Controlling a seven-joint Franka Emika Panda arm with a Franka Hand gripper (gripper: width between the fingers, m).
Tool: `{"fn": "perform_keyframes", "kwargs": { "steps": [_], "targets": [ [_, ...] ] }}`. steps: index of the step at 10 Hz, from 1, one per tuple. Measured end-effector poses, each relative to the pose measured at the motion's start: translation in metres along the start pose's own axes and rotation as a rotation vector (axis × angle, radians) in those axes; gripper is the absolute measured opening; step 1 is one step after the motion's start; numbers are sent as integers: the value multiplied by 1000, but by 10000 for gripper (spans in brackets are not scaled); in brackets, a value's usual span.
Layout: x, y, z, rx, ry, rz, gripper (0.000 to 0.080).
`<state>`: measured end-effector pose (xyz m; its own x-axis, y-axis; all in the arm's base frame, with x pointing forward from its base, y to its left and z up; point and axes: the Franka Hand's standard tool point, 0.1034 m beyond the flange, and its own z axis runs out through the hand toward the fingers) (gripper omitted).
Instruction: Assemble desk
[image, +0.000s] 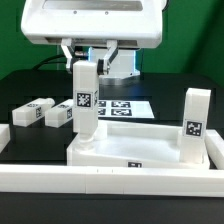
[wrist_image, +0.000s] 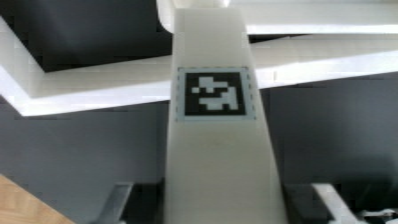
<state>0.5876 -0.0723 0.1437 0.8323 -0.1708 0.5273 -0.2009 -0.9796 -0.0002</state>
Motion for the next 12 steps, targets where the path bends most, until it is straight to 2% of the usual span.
{"fn": "perform_keyframes", "kwargs": {
  "steps": [3,5,9,12],
  "targets": [
    [-10,1,4,-5,-8,-4,291],
    [-5,2,3,-4,-8,1,291],
    [-14,2,11,-9,-19,-5,291],
    [-13,1,12,-13,-2,-9,291]
  ]
}}
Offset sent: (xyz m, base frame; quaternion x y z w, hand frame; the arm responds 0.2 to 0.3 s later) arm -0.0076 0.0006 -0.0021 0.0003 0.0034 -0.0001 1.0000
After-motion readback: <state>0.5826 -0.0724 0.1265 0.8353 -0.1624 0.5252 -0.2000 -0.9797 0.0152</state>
